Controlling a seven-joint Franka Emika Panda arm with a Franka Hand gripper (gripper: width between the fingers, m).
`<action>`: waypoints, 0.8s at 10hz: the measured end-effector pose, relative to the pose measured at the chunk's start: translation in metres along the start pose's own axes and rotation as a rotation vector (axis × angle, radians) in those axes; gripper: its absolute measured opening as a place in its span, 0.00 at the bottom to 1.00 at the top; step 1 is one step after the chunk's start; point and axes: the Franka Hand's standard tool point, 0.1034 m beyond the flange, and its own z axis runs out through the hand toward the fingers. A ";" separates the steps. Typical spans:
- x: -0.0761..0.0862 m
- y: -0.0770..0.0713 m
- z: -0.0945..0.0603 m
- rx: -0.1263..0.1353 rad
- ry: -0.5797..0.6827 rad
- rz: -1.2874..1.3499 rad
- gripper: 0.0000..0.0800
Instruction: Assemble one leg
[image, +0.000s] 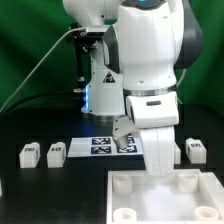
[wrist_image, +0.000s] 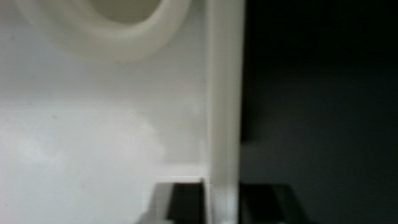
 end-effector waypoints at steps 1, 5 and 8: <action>0.000 0.000 0.000 0.000 0.000 0.001 0.31; -0.001 0.000 0.000 0.001 0.000 0.003 0.78; -0.002 0.000 0.000 0.001 0.000 0.005 0.81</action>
Offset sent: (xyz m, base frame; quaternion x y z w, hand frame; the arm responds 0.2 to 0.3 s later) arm 0.0000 0.0000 0.0000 0.0000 0.0000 0.0000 1.0000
